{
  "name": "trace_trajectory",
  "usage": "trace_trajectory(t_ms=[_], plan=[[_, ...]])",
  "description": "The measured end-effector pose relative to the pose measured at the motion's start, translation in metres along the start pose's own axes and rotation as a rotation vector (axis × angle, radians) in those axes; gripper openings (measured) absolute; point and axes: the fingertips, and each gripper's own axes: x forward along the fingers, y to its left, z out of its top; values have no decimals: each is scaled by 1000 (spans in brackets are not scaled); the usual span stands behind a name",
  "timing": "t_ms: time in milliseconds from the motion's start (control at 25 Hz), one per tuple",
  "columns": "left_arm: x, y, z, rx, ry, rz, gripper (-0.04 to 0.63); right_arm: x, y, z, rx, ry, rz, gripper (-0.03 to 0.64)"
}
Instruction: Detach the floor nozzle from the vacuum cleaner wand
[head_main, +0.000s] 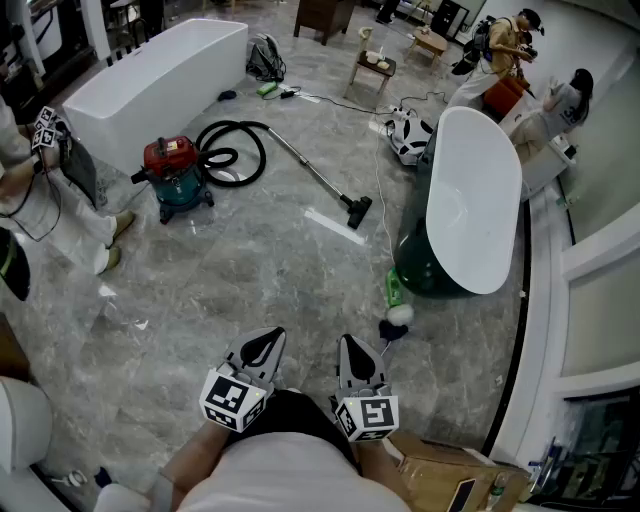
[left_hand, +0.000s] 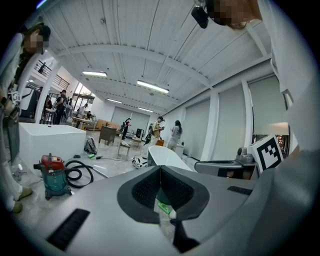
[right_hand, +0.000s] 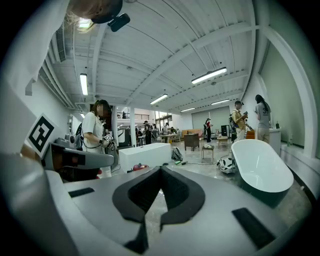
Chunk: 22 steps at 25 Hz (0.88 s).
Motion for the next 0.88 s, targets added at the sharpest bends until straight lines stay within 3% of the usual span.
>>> trace_trajectory(t_ms=[480,880], plan=[[31,16,-8,-5,25,-53,11,28,-24,9,47,-30,-11,15],[153,47,23,-1,28,-36,11,101,-109,8,110,34,32,15]])
